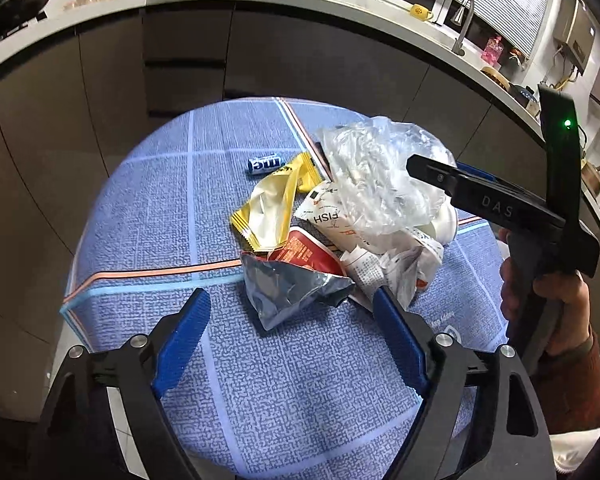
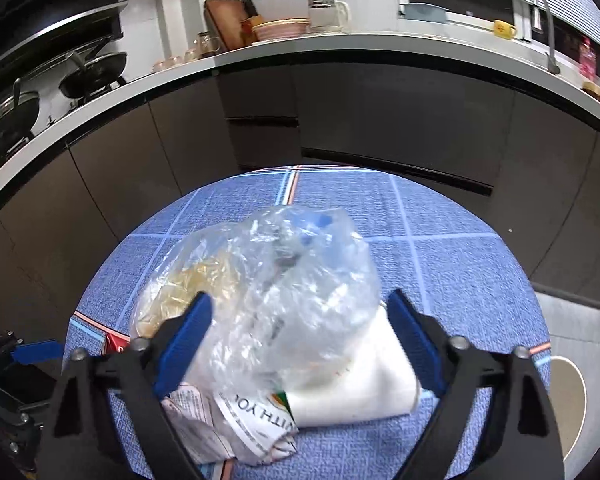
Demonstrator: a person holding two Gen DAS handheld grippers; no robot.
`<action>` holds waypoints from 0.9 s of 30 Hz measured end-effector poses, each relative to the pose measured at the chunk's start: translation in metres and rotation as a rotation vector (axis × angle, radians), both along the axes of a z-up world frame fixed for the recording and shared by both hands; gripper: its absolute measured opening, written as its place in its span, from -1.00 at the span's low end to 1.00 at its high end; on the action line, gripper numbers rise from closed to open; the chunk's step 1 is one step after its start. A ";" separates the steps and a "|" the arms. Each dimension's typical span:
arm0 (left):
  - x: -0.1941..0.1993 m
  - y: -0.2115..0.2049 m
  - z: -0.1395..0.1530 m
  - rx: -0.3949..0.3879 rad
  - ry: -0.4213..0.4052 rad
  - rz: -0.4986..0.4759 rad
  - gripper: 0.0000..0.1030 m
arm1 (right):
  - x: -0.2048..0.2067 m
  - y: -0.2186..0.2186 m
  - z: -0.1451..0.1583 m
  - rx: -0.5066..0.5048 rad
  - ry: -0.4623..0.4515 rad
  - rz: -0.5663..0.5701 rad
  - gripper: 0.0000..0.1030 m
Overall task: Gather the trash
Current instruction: 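Reach the right gripper to the clear plastic bag and close on it, then carry the plastic bag with the right gripper while the left gripper grasps a red wrapper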
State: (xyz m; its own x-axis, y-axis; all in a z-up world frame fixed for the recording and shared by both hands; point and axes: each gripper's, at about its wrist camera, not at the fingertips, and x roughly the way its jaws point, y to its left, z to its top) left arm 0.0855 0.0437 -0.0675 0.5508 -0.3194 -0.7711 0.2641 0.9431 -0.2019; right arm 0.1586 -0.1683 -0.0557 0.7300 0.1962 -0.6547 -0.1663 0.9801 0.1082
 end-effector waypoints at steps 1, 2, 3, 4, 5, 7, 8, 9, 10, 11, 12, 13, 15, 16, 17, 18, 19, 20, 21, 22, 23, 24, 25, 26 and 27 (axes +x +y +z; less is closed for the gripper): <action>0.003 0.001 -0.003 -0.008 0.010 0.003 0.52 | 0.001 0.001 -0.001 -0.002 0.004 0.007 0.15; 0.007 0.003 -0.007 -0.021 0.024 0.010 0.52 | 0.003 0.001 -0.002 0.003 0.012 0.020 -0.03; 0.009 0.005 -0.009 -0.035 0.036 0.015 0.52 | 0.002 0.001 -0.002 0.014 0.017 0.029 -0.51; 0.013 0.008 -0.012 -0.062 0.053 0.024 0.52 | 0.001 0.001 -0.002 0.028 0.019 0.038 -0.87; 0.015 0.010 -0.013 -0.084 0.066 0.034 0.51 | 0.000 0.000 -0.001 0.034 0.016 0.038 -0.88; 0.021 0.016 -0.015 -0.136 0.086 0.054 0.48 | -0.007 -0.001 0.004 0.034 0.000 0.040 -0.89; 0.025 0.019 -0.015 -0.154 0.093 0.062 0.42 | -0.010 -0.002 0.007 0.036 -0.012 0.038 -0.89; 0.028 0.021 -0.016 -0.164 0.099 0.070 0.39 | -0.016 -0.004 0.012 0.033 -0.029 0.030 -0.89; 0.033 0.023 -0.018 -0.179 0.112 0.082 0.33 | -0.021 -0.005 0.017 0.032 -0.044 0.022 -0.90; 0.034 0.024 -0.018 -0.193 0.123 0.086 0.28 | -0.024 -0.007 0.020 0.033 -0.053 0.018 -0.90; 0.037 0.026 -0.019 -0.213 0.135 0.087 0.26 | -0.030 -0.010 0.026 0.034 -0.071 0.010 -0.90; 0.040 0.026 -0.021 -0.238 0.148 0.087 0.23 | -0.034 -0.012 0.030 0.034 -0.084 0.003 -0.90; 0.045 0.025 -0.024 -0.243 0.166 0.092 0.15 | -0.046 -0.016 0.042 0.027 -0.121 -0.018 -0.90; 0.047 0.024 -0.026 -0.242 0.173 0.093 0.11 | -0.049 -0.018 0.047 0.025 -0.132 -0.024 -0.90; 0.048 0.023 -0.027 -0.246 0.181 0.091 0.04 | -0.055 -0.020 0.053 0.022 -0.150 -0.032 -0.90; 0.049 0.022 -0.028 -0.248 0.189 0.090 -0.02 | -0.059 -0.022 0.057 0.021 -0.160 -0.037 -0.90; 0.049 0.021 -0.030 -0.255 0.199 0.089 -0.16 | -0.063 -0.024 0.061 0.018 -0.171 -0.043 -0.90; 0.050 0.021 -0.032 -0.260 0.207 0.092 -0.30 | -0.068 -0.027 0.066 0.018 -0.186 -0.051 -0.90; 0.050 0.020 -0.034 -0.267 0.210 0.095 -0.37 | -0.072 -0.027 0.069 0.021 -0.193 -0.055 -0.90; 0.049 0.020 -0.034 -0.281 0.209 0.098 -0.62 | -0.076 -0.029 0.072 0.025 -0.201 -0.059 -0.90; 0.049 0.021 -0.033 -0.299 0.206 0.099 -0.84 | -0.079 -0.030 0.075 0.026 -0.208 -0.064 -0.90; 0.047 0.022 -0.031 -0.308 0.200 0.102 -0.85 | -0.084 -0.032 0.078 0.027 -0.216 -0.068 -0.90; 0.044 0.023 -0.027 -0.296 0.189 0.109 -0.89 | -0.086 -0.034 0.080 0.027 -0.222 -0.071 -0.90; 0.041 0.025 -0.024 -0.286 0.175 0.108 -0.91 | -0.090 -0.034 0.082 0.028 -0.227 -0.075 -0.90; 0.038 0.024 -0.020 -0.279 0.164 0.105 -0.92 | -0.095 -0.037 0.085 0.031 -0.235 -0.079 -0.90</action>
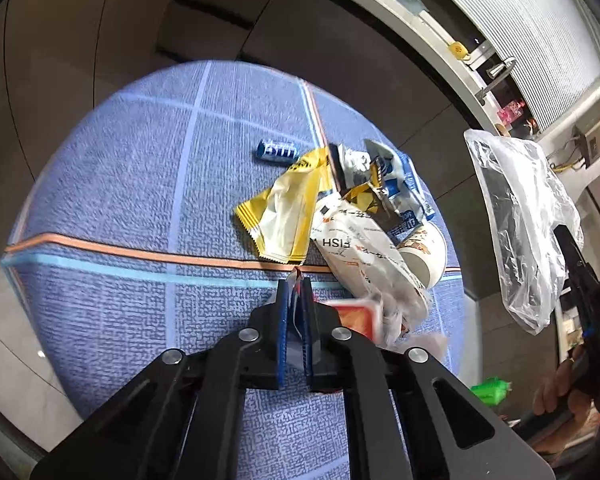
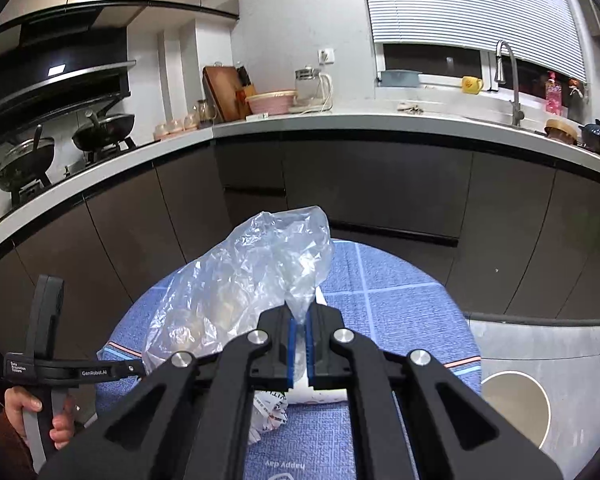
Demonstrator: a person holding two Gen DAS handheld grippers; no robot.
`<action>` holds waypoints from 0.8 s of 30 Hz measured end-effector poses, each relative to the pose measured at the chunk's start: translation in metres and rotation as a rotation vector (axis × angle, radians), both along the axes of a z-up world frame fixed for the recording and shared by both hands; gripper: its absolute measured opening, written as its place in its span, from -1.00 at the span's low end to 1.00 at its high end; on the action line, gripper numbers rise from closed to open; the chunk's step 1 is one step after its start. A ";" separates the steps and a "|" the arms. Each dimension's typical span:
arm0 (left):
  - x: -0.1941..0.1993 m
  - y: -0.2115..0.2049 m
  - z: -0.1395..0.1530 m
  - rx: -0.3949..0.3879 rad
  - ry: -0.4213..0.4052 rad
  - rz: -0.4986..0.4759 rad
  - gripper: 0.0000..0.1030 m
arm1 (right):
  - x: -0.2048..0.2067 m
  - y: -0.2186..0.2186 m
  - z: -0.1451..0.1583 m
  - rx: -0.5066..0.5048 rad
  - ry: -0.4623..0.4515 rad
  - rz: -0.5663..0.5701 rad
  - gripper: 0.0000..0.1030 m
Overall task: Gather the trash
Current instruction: 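Carry the plastic bag with the right gripper while the left gripper grasps a red wrapper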
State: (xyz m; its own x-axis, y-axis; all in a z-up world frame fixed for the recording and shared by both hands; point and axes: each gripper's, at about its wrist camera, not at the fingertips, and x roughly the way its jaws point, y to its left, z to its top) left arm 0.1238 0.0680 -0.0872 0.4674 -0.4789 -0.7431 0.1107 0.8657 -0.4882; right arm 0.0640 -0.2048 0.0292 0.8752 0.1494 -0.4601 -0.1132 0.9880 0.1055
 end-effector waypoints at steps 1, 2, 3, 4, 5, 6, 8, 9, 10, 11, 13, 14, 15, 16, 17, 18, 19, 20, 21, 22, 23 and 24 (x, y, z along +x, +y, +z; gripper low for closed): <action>-0.003 -0.001 0.005 0.004 -0.012 -0.002 -0.94 | -0.003 -0.002 0.001 0.001 -0.005 -0.004 -0.90; -0.006 -0.002 0.010 0.008 -0.023 -0.004 -0.95 | -0.007 -0.004 0.003 0.003 -0.014 -0.011 -0.90; -0.008 -0.003 0.014 0.013 -0.036 -0.005 -0.95 | -0.010 -0.006 0.005 0.005 -0.018 -0.015 -0.90; -0.011 -0.004 0.020 0.023 -0.051 -0.004 -0.96 | -0.013 -0.008 0.007 0.007 -0.024 -0.020 -0.90; -0.014 -0.006 0.028 0.027 -0.070 -0.004 -0.96 | -0.016 -0.010 0.008 0.007 -0.029 -0.025 -0.90; -0.017 -0.008 0.034 0.029 -0.085 -0.006 -0.96 | -0.021 -0.014 0.009 0.005 -0.038 -0.034 -0.90; -0.023 -0.011 0.054 0.041 -0.140 -0.019 -0.96 | -0.030 -0.022 0.014 0.008 -0.056 -0.057 -0.90; -0.026 -0.015 0.063 0.042 -0.166 -0.029 -0.96 | -0.033 -0.027 0.016 0.011 -0.062 -0.068 -0.90; -0.027 -0.021 0.073 0.039 -0.189 -0.042 -0.96 | -0.036 -0.032 0.018 0.013 -0.070 -0.082 -0.90; -0.027 -0.028 0.083 0.033 -0.212 -0.058 -0.96 | -0.040 -0.039 0.019 0.011 -0.077 -0.100 -0.90; -0.024 -0.049 0.104 0.023 -0.261 -0.111 -0.96 | -0.049 -0.056 0.020 0.009 -0.086 -0.147 -0.90; -0.022 -0.060 0.111 0.016 -0.274 -0.136 -0.96 | -0.054 -0.069 0.020 0.013 -0.087 -0.179 -0.90; -0.019 -0.070 0.116 0.008 -0.282 -0.159 -0.96 | -0.057 -0.077 0.019 0.014 -0.086 -0.201 -0.90; -0.016 -0.089 0.123 -0.003 -0.292 -0.200 -0.96 | -0.062 -0.088 0.017 0.014 -0.084 -0.228 -0.90; -0.014 -0.104 0.126 -0.003 -0.302 -0.228 -0.96 | -0.066 -0.099 0.013 0.014 -0.079 -0.259 -0.90; -0.014 -0.117 0.127 0.001 -0.312 -0.250 -0.96 | -0.072 -0.113 0.009 0.016 -0.071 -0.297 -0.90; -0.012 -0.134 0.129 0.004 -0.323 -0.282 -0.96 | -0.076 -0.124 0.004 0.019 -0.061 -0.329 -0.90; -0.010 -0.153 0.130 0.000 -0.325 -0.317 -0.96 | -0.081 -0.134 -0.002 0.023 -0.048 -0.358 -0.90; -0.007 -0.172 0.130 -0.010 -0.322 -0.350 -0.96 | -0.085 -0.148 -0.010 0.030 -0.030 -0.396 -0.90; -0.007 -0.190 0.127 -0.018 -0.316 -0.381 -0.96 | -0.090 -0.160 -0.017 0.033 -0.012 -0.428 -0.90; -0.005 -0.204 0.124 -0.022 -0.311 -0.402 -0.96 | -0.094 -0.172 -0.025 0.035 0.004 -0.457 -0.90; -0.004 -0.223 0.123 -0.027 -0.305 -0.434 -0.96 | -0.100 -0.188 -0.038 0.037 0.034 -0.501 -0.90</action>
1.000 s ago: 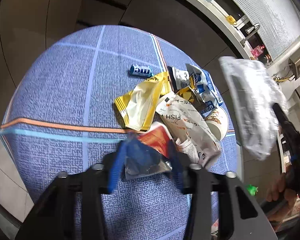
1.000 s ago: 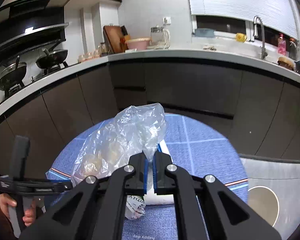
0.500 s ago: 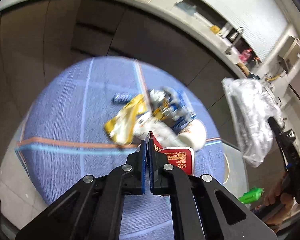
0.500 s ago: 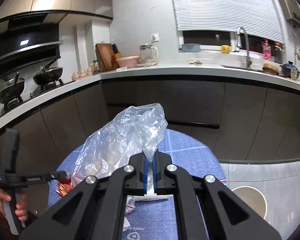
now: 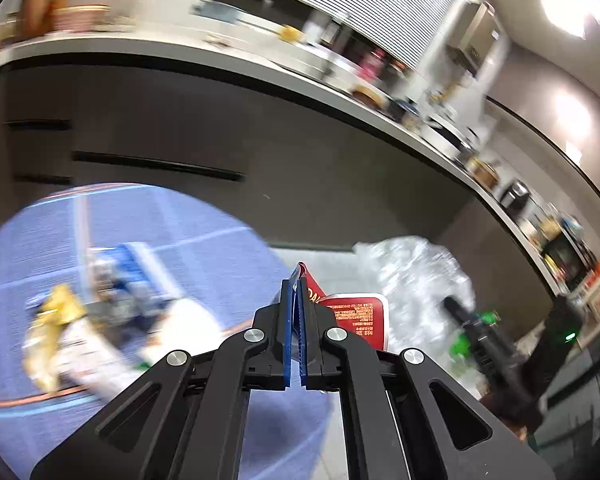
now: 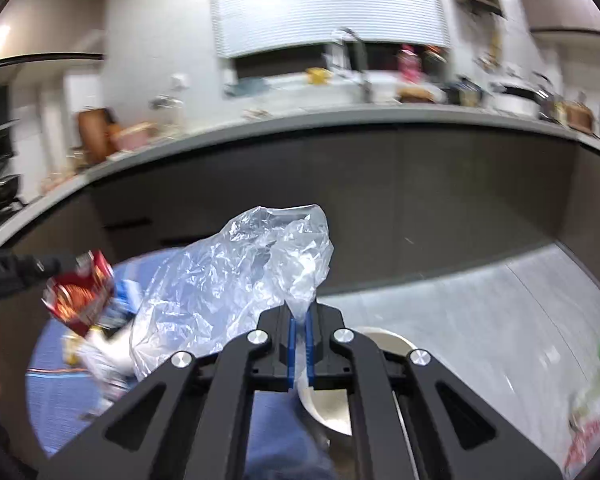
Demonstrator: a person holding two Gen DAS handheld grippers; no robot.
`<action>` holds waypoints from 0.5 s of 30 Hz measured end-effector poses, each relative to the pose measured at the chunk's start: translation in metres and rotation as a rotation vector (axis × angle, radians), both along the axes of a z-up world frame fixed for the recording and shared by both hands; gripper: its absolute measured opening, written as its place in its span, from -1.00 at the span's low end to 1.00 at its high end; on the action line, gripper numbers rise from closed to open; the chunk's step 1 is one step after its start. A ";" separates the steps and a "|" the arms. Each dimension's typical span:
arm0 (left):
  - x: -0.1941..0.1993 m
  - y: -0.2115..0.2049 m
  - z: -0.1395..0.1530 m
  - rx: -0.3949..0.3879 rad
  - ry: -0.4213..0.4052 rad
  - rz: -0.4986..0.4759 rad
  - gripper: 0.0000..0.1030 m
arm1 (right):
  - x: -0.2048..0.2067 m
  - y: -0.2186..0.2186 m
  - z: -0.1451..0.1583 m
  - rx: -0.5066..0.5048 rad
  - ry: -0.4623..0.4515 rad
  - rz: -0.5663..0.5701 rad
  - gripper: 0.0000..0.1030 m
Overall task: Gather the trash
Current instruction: 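Carry the plastic bag with the right gripper while the left gripper grasps a red wrapper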
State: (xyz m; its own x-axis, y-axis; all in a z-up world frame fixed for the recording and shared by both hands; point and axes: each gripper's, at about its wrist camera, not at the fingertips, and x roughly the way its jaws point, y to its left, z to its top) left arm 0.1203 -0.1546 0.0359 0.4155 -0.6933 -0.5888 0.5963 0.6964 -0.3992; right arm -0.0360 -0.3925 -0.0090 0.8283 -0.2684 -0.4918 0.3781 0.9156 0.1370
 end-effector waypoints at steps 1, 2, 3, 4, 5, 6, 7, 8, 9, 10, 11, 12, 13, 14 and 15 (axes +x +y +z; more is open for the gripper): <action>0.000 -0.022 -0.003 0.005 0.005 -0.039 -0.96 | -0.002 -0.008 -0.008 0.009 0.016 -0.020 -0.89; 0.002 -0.038 -0.007 0.011 0.009 -0.065 -0.96 | -0.004 -0.017 -0.017 0.021 0.035 -0.042 -0.90; 0.001 -0.056 -0.012 0.019 0.014 -0.092 -0.96 | -0.008 -0.031 -0.031 0.039 0.067 -0.077 -0.89; 0.002 -0.076 -0.019 0.030 0.023 -0.121 -0.96 | -0.011 -0.038 -0.041 0.045 0.084 -0.094 -0.89; 0.004 -0.094 -0.027 0.043 0.035 -0.146 -0.96 | -0.013 -0.048 -0.055 0.052 0.107 -0.118 -0.89; 0.004 -0.108 -0.036 0.054 0.049 -0.166 -0.96 | -0.013 -0.053 -0.065 0.061 0.127 -0.132 -0.89; 0.006 -0.126 -0.046 0.069 0.071 -0.192 -0.96 | -0.012 -0.061 -0.077 0.074 0.148 -0.143 -0.89; 0.008 -0.143 -0.058 0.088 0.085 -0.215 -0.96 | -0.011 -0.067 -0.088 0.088 0.167 -0.152 -0.89; 0.009 -0.153 -0.065 0.104 0.090 -0.227 -0.96 | -0.007 -0.073 -0.102 0.104 0.195 -0.162 -0.89; 0.012 -0.169 -0.078 0.132 0.098 -0.244 -0.96 | -0.007 -0.076 -0.113 0.112 0.214 -0.167 -0.88; 0.014 -0.177 -0.087 0.148 0.106 -0.252 -0.96 | -0.005 -0.079 -0.123 0.120 0.234 -0.170 -0.88; 0.018 -0.188 -0.099 0.170 0.118 -0.260 -0.96 | -0.002 -0.081 -0.135 0.129 0.255 -0.170 -0.88; 0.022 -0.196 -0.106 0.182 0.126 -0.263 -0.96 | -0.002 -0.082 -0.143 0.135 0.266 -0.169 -0.88; 0.026 -0.205 -0.114 0.196 0.135 -0.264 -0.96 | 0.000 -0.083 -0.151 0.142 0.278 -0.167 -0.88; 0.028 -0.211 -0.120 0.208 0.141 -0.263 -0.96 | 0.004 -0.084 -0.158 0.149 0.292 -0.162 -0.87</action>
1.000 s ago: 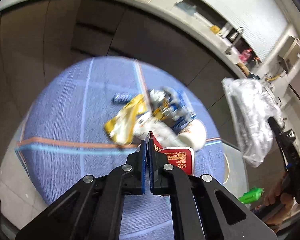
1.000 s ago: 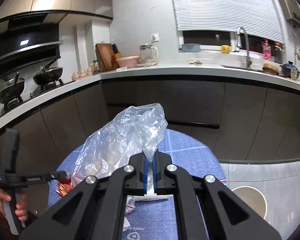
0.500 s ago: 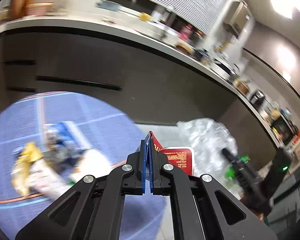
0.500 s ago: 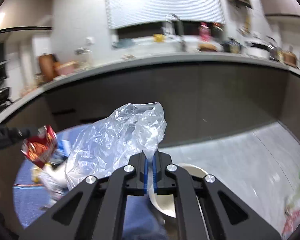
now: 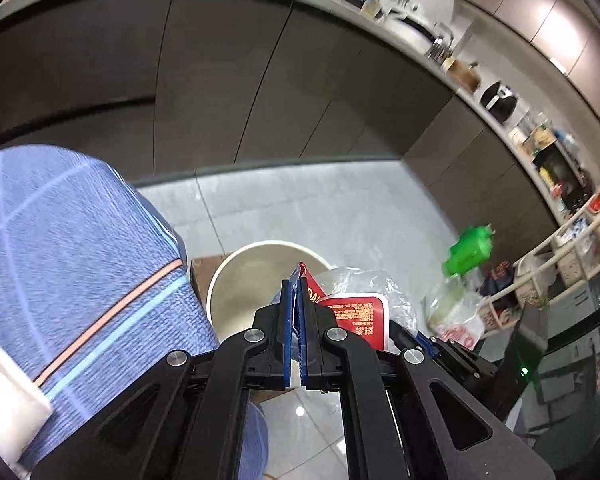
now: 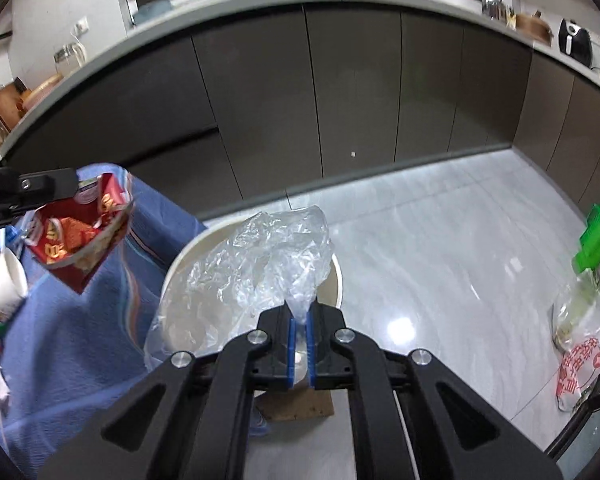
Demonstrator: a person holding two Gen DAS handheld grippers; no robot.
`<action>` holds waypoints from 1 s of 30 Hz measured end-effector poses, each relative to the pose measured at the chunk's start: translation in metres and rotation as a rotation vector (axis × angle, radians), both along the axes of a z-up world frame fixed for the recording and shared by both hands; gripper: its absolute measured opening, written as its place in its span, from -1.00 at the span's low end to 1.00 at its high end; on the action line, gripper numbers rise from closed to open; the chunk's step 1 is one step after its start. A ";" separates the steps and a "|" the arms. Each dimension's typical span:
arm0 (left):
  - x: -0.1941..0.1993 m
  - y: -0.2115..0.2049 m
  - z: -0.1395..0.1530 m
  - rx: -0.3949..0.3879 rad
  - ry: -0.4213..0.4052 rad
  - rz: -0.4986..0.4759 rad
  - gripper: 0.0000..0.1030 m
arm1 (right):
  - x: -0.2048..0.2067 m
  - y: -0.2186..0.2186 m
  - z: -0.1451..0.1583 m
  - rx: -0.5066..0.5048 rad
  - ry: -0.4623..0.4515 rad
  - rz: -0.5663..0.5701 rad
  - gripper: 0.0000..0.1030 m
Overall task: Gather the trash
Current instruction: 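Carry the plastic bag with the right gripper while the left gripper grasps a red wrapper, then open both grippers over the beige bin to drop bag and wrapper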
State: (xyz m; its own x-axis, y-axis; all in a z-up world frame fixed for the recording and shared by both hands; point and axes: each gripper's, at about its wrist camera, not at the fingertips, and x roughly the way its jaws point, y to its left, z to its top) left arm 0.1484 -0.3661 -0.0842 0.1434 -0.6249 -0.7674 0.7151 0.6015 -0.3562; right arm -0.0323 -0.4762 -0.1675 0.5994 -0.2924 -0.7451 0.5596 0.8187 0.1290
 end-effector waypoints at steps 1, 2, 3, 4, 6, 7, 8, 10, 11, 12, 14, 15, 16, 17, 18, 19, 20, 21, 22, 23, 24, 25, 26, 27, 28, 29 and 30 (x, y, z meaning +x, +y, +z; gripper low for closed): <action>0.006 -0.007 -0.009 0.017 0.005 0.004 -0.96 | 0.004 0.000 -0.005 0.005 0.006 0.005 -0.86; 0.009 -0.011 -0.016 0.030 0.007 0.006 -0.96 | 0.011 0.000 -0.008 0.009 0.012 0.009 -0.84; 0.011 -0.014 -0.021 0.040 0.010 0.007 -0.96 | 0.015 -0.001 -0.013 0.011 0.023 0.014 -0.84; 0.016 -0.019 -0.028 0.056 0.016 0.010 -0.96 | 0.018 -0.003 -0.017 0.016 0.029 0.019 -0.84; 0.019 -0.023 -0.036 0.073 0.015 0.012 -0.95 | 0.026 -0.006 -0.023 0.023 0.036 0.029 -0.83; 0.020 -0.028 -0.040 0.084 0.012 0.012 -0.95 | 0.029 -0.006 -0.025 0.023 0.040 0.033 -0.81; 0.020 -0.031 -0.043 0.091 0.010 0.011 -0.94 | 0.031 -0.005 -0.027 0.023 0.044 0.039 -0.78; 0.021 -0.038 -0.049 0.108 0.002 0.004 -0.91 | 0.033 -0.006 -0.031 0.020 0.052 0.050 -0.58; 0.021 -0.040 -0.052 0.116 -0.002 0.003 -0.91 | 0.035 -0.008 -0.031 0.017 0.055 0.054 -0.51; 0.021 -0.043 -0.054 0.124 -0.011 0.007 -0.90 | 0.036 -0.007 -0.031 0.008 0.055 0.057 -0.34; 0.020 -0.045 -0.056 0.131 -0.021 0.011 -0.68 | 0.037 -0.005 -0.029 -0.013 0.059 0.059 -0.14; 0.018 -0.050 -0.056 0.133 -0.026 0.018 -0.59 | 0.038 -0.003 -0.029 -0.026 0.061 0.061 -0.03; 0.018 -0.049 -0.056 0.129 -0.033 0.028 -0.45 | 0.037 -0.003 -0.028 -0.034 0.061 0.062 0.05; 0.018 -0.048 -0.055 0.124 -0.039 0.039 -0.32 | 0.036 -0.002 -0.027 -0.042 0.061 0.060 0.12; 0.019 -0.045 -0.054 0.120 -0.042 0.046 -0.28 | 0.035 -0.002 -0.026 -0.056 0.060 0.055 0.22; 0.021 -0.040 -0.051 0.112 -0.044 0.053 -0.26 | 0.035 -0.002 -0.024 -0.064 0.056 0.052 0.28; 0.022 -0.037 -0.049 0.108 -0.045 0.055 -0.23 | 0.034 -0.002 -0.023 -0.071 0.053 0.049 0.30; 0.022 -0.035 -0.047 0.104 -0.047 0.058 -0.21 | 0.033 -0.002 -0.021 -0.074 0.050 0.045 0.32; 0.022 -0.033 -0.044 0.099 -0.054 0.063 -0.11 | 0.031 0.001 -0.018 -0.074 0.047 0.044 0.35; 0.021 -0.032 -0.040 0.096 -0.069 0.071 0.02 | 0.030 0.000 -0.017 -0.075 0.043 0.043 0.38; 0.020 -0.028 -0.035 0.093 -0.082 0.078 0.08 | 0.028 0.001 -0.013 -0.080 0.038 0.042 0.46; 0.018 -0.025 -0.030 0.089 -0.104 0.088 0.21 | 0.028 -0.004 -0.010 -0.087 0.032 0.040 0.54; 0.016 -0.021 -0.025 0.083 -0.124 0.096 0.31 | 0.026 -0.001 -0.008 -0.094 0.027 0.039 0.59; 0.014 -0.017 -0.020 0.078 -0.136 0.100 0.36 | 0.023 0.002 -0.002 -0.101 0.021 0.041 0.69; 0.012 -0.012 -0.014 0.074 -0.155 0.109 0.51 | 0.022 0.001 0.001 -0.106 0.016 0.043 0.80; 0.009 -0.007 -0.007 0.069 -0.178 0.121 0.68 | 0.020 0.002 0.006 -0.112 0.009 0.045 0.85; 0.006 0.000 0.000 0.060 -0.202 0.135 0.74 | 0.017 0.005 0.011 -0.121 -0.001 0.046 0.94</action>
State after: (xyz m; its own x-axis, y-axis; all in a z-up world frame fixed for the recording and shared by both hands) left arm 0.1543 -0.3664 -0.0838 0.3773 -0.5437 -0.7497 0.6797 0.7125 -0.1746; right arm -0.0157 -0.4714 -0.1563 0.6150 -0.3522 -0.7055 0.5206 0.8533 0.0279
